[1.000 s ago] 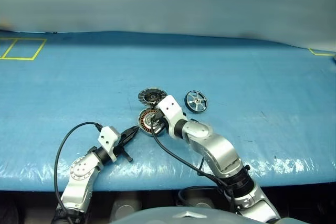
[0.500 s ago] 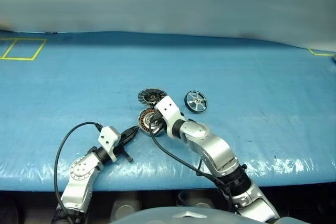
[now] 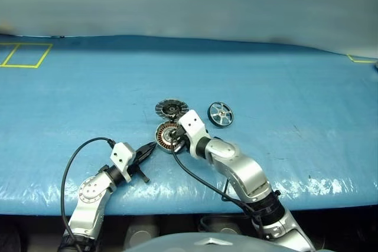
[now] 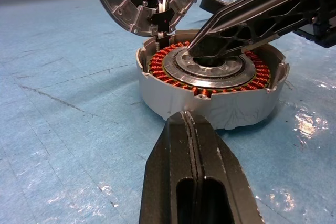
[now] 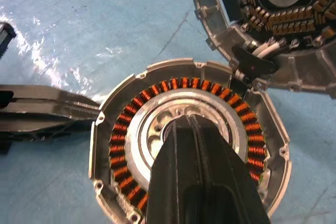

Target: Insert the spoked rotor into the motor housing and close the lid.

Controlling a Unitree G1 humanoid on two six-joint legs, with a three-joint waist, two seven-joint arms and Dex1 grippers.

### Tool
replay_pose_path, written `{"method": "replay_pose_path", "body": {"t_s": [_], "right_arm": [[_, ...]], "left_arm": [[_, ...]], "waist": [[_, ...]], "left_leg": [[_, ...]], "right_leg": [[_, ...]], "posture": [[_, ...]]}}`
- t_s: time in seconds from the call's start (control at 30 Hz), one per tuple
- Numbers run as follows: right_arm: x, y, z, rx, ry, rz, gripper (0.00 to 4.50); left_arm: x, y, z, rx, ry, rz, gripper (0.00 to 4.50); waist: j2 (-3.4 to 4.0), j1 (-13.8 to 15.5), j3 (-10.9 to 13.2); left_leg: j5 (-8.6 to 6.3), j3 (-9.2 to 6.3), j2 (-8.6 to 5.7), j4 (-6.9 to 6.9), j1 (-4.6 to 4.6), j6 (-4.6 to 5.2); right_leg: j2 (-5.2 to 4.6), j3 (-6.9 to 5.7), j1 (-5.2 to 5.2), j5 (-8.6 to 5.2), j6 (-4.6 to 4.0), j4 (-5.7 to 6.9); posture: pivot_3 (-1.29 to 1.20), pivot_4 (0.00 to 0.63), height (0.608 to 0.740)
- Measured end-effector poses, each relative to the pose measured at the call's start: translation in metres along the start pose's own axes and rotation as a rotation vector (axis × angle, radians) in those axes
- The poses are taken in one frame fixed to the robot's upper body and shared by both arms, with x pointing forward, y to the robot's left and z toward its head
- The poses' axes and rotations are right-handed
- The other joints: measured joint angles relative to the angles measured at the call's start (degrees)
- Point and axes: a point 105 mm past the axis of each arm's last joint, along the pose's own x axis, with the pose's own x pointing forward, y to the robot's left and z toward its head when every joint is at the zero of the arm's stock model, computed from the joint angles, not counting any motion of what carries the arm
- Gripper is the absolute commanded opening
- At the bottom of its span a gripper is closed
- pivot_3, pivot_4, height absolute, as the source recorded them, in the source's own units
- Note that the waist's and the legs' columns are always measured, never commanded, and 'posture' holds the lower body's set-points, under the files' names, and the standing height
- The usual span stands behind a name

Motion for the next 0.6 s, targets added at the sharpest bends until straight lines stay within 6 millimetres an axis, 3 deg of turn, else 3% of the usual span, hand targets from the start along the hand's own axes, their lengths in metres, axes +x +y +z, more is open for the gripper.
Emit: {"method": "replay_pose_path", "body": {"t_s": [0.13, 0.23, 0.4, 0.5, 0.6], "right_arm": [[-0.008, 0.000, -0.002, -0.004, -0.010, 0.014, 0.01], [-0.018, -0.003, 0.009, 0.002, -0.054, 0.015, 0.01], [-0.047, -0.043, 0.028, -0.075, -0.067, -0.086, 0.01], [-0.064, -0.079, 0.025, -0.073, -0.004, -0.213, 0.61], [-0.076, -0.112, 0.018, -0.058, 0.066, -0.325, 1.60]], "left_arm": [[0.000, 0.000, 0.000, 0.000, 0.000, 0.000, 0.00], [0.000, 0.000, 0.000, 0.000, -0.001, -0.002, 0.00], [0.000, -0.001, 0.000, -0.002, -0.001, -0.005, 0.00], [-0.001, -0.001, 0.000, -0.005, -0.001, -0.005, 0.00], [-0.001, -0.001, 0.000, -0.005, -0.001, -0.007, 0.00]], "waist": [[0.00, 0.00, 0.00], [0.00, 0.02, 0.00], [0.00, 0.02, 0.00], [0.00, 0.03, 0.00], [0.01, 0.01, 0.00]], "left_leg": [[0.00, 0.00, 0.00, 0.03, 0.00, 0.00], [0.00, 0.00, 0.00, 0.03, -0.02, 0.00], [-0.01, 0.04, -0.01, 0.08, 0.00, 0.02], [-0.01, 0.04, -0.01, 0.06, 0.00, 0.02], [-0.01, 0.07, -0.01, 0.05, 0.00, 0.03]], "right_leg": [[0.01, 0.00, 0.00, 0.00, 0.01, 0.01], [0.01, 0.00, 0.00, 0.00, 0.01, 0.01], [0.00, 0.03, 0.03, 0.04, 0.07, -0.01], [0.00, 0.05, 0.02, 0.05, 0.03, -0.01], [0.02, 0.07, 0.00, 0.16, -0.16, -0.01]], "posture": [[0.00, 0.150, 0.740], [0.00, 0.150, 0.740], [0.00, 0.150, 0.740], [0.00, 0.150, 0.740], [0.00, 0.150, 0.740]]}}
